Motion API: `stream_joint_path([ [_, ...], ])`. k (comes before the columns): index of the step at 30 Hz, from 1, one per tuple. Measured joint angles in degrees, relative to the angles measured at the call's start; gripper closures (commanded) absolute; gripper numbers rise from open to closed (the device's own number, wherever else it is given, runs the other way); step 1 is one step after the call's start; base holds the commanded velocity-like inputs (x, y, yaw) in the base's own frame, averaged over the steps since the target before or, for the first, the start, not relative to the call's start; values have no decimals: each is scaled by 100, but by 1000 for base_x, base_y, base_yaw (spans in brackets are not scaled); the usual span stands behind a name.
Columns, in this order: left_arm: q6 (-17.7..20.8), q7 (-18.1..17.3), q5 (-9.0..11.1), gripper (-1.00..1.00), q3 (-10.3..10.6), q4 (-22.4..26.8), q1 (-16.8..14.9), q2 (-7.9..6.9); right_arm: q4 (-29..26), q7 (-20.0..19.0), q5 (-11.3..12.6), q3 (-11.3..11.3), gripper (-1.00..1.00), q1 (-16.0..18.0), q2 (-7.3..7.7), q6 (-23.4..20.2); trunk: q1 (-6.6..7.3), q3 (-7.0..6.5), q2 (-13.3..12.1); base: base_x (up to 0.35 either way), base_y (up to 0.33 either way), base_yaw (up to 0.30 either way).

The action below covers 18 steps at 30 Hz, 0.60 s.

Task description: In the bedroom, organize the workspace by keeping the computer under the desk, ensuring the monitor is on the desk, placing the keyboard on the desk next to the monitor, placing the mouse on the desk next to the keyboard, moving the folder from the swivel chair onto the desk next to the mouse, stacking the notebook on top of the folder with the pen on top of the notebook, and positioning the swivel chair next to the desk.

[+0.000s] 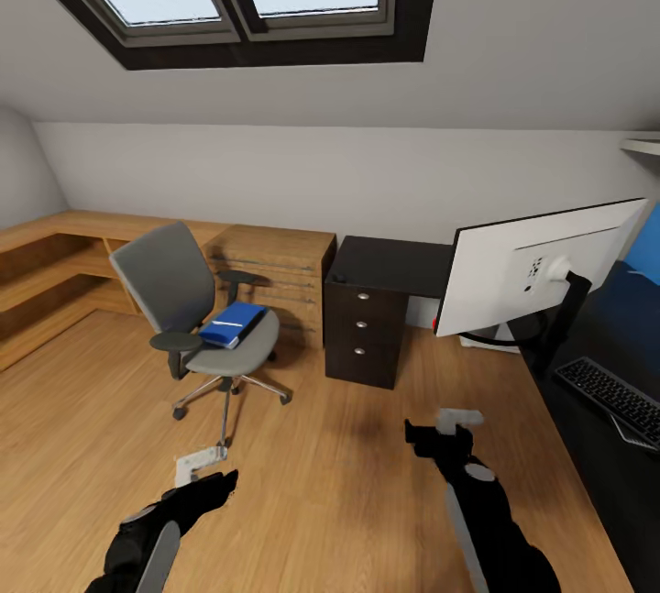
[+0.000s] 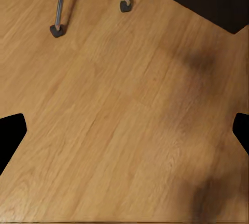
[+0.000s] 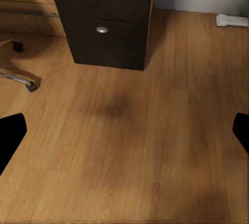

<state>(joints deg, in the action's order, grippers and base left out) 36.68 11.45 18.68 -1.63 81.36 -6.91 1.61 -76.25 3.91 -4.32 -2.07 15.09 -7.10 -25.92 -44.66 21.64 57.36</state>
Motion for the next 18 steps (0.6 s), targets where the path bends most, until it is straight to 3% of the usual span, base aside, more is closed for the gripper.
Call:
stream_joint_path([
  [1, 353, 3, 21, -100, -93, 259, 0, 30, -400, 5, 42, -10, -100, 0, -3, -592, 0, 0, 0, 0, 0, 0],
  [2, 507, 4, 37, -100, -132, 366, 0, 44, -585, 5, 62, -23, -100, -1, -5, -897, 0, 0, 0, 0, 0, 0],
  [3, 868, 6, 138, -100, -228, 597, 1, 74, -1014, -10, 139, -138, -100, 2, -16, -1840, 0, 0, 0, 0, 0, 0],
  [4, 931, 7, 173, -100, -253, 637, 1, 82, -1096, -21, 187, -181, -100, 3, -18, -2018, 0, 0, 0, 0, 0, 0],
  [9, 1086, 7, 293, -100, -415, 718, 1, 89, -1270, -94, 664, -370, -100, 6, -20, -2434, 0, 1, 0, 0, 0, 0],
  [11, 1118, 8, 309, -100, -501, 733, 1, 86, -1307, -100, 1018, -395, -100, 2, -13, -2518, 0, 1, 0, 0, 0, 0],
  [14, 1130, 6, 333, -100, -526, 722, 1, 110, -1331, -111, 1235, -415, -100, -1, 15, -2532, 0, 1, 0, 0, 0, 0],
  [18, 1117, 5, 335, -100, -479, 602, 1, 121, -1348, -114, 1279, -427, -100, -2, 54, -2530, 0, 1, 0, 0, -37, 0],
])
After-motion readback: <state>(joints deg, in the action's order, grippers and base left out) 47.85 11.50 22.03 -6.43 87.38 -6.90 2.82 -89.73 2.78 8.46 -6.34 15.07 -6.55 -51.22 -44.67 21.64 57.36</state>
